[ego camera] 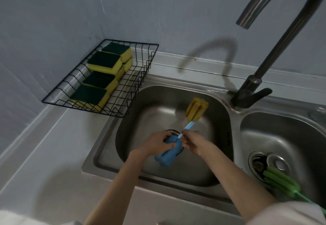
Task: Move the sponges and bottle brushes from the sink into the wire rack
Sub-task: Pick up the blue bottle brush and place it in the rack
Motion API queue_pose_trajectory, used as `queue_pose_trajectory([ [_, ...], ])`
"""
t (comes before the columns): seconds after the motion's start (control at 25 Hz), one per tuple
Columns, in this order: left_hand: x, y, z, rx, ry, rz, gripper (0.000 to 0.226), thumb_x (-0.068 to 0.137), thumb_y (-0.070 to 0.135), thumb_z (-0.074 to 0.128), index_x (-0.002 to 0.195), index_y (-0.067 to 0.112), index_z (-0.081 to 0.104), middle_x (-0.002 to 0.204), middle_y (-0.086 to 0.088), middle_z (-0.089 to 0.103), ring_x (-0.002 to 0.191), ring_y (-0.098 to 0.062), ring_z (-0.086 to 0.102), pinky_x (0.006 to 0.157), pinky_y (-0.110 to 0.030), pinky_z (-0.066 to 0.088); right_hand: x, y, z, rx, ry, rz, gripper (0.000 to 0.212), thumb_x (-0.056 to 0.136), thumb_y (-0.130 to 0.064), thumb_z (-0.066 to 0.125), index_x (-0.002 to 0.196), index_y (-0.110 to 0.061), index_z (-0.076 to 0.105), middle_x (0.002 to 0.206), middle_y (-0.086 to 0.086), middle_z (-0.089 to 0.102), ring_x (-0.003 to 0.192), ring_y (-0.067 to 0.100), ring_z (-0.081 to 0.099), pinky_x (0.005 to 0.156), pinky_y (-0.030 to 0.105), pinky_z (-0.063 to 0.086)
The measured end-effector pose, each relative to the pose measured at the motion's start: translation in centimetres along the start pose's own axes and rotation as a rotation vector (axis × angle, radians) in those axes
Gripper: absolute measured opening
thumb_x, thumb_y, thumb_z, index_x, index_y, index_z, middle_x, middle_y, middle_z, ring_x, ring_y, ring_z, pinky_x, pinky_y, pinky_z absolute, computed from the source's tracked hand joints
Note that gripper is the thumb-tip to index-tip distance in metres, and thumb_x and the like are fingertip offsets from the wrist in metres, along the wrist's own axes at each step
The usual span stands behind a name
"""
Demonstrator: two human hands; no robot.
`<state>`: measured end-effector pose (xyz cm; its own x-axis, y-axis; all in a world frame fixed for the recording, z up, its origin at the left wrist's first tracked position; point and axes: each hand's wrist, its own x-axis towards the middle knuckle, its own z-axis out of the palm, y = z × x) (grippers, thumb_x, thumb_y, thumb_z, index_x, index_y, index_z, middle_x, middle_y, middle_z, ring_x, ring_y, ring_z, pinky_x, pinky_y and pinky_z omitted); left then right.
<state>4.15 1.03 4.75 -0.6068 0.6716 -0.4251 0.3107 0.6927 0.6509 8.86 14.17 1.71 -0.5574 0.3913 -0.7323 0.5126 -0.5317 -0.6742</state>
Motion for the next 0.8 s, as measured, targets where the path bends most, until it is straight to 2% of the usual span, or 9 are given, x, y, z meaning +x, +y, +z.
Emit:
queue_pose_trajectory([
  [0.12,-0.5,0.2,-0.7,-0.017,0.030,0.013,0.041,0.085,0.029,0.057,0.122,0.017,0.049,0.125,-0.007,0.058,0.110,-0.020,0.054,0.091,-0.031,0.043,-1.2,-1.2,0.4,-0.038,-0.034,-0.057,0.025,0.095,-0.006,0.042,0.070,-0.010,0.045,0.062,0.005,0.042,0.028,0.003,0.050,0.032,0.013,0.044],
  [0.16,-0.8,0.3,-0.9,-0.025,0.041,0.018,0.039,0.085,0.029,0.057,0.121,0.017,0.050,0.124,-0.008,0.058,0.107,-0.020,0.055,0.090,-0.031,0.043,-1.6,-1.6,0.5,-0.045,-0.045,-0.073,0.025,0.095,-0.006,0.042,0.071,-0.010,0.045,0.063,0.005,0.043,0.028,0.003,0.050,0.032,0.013,0.045],
  [0.28,-1.6,0.5,-1.4,-0.056,0.076,0.040,0.040,0.085,0.026,0.058,0.122,0.015,0.048,0.125,-0.009,0.056,0.110,-0.021,0.054,0.086,-0.028,0.041,-2.8,-2.5,1.1,-0.083,-0.063,-0.129,0.023,0.095,-0.006,0.042,0.072,-0.011,0.046,0.065,0.005,0.046,0.039,0.008,0.055,0.034,0.012,0.046],
  [0.4,-2.4,0.8,-2.0,-0.071,0.108,0.053,0.046,0.086,0.024,0.057,0.128,0.014,0.043,0.132,-0.010,0.052,0.117,-0.023,0.051,0.094,-0.032,0.041,-3.7,-3.9,1.8,-0.092,-0.073,-0.189,0.021,0.093,-0.006,0.046,0.073,-0.009,0.048,0.067,0.006,0.047,0.051,0.012,0.055,0.037,0.012,0.049],
  [0.56,-3.1,1.6,-4.0,-0.114,0.169,0.115,0.051,0.085,0.023,0.058,0.132,0.014,0.040,0.136,-0.010,0.049,0.121,-0.021,0.048,0.094,-0.027,0.040,-5.3,-6.7,2.5,-0.200,-0.118,-0.283,0.007,0.092,-0.006,0.048,0.087,-0.006,0.052,0.072,0.006,0.050,0.063,0.012,0.053,0.056,0.019,0.053],
  [0.6,-3.2,1.9,-4.7,-0.114,0.195,0.137,0.050,0.085,0.022,0.059,0.131,0.015,0.041,0.135,-0.010,0.050,0.119,-0.020,0.049,0.091,-0.025,0.040,-5.9,-7.7,2.8,-0.210,-0.126,-0.314,0.007,0.092,-0.006,0.048,0.087,-0.007,0.052,0.071,0.006,0.050,0.062,0.012,0.053,0.056,0.019,0.053],
  [0.72,-3.2,3.4,-7.2,-0.133,0.287,0.207,0.045,0.084,0.019,0.060,0.127,0.015,0.046,0.129,-0.010,0.055,0.104,-0.011,0.050,0.087,-0.021,0.038,-7.8,-11.1,3.6,-0.199,-0.153,-0.423,0.019,0.091,-0.002,0.048,0.074,-0.010,0.049,0.068,0.007,0.048,0.061,0.013,0.049,0.044,0.014,0.054],
  [0.8,-3.2,4.6,-8.8,-0.134,0.332,0.252,0.043,0.085,0.017,0.059,0.126,0.015,0.046,0.129,-0.009,0.055,0.099,-0.009,0.048,0.084,-0.022,0.040,-9.0,-13.3,4.3,-0.224,-0.173,-0.493,0.020,0.091,-0.002,0.048,0.073,-0.010,0.049,0.071,0.007,0.049,0.064,0.014,0.051,0.045,0.013,0.053],
])
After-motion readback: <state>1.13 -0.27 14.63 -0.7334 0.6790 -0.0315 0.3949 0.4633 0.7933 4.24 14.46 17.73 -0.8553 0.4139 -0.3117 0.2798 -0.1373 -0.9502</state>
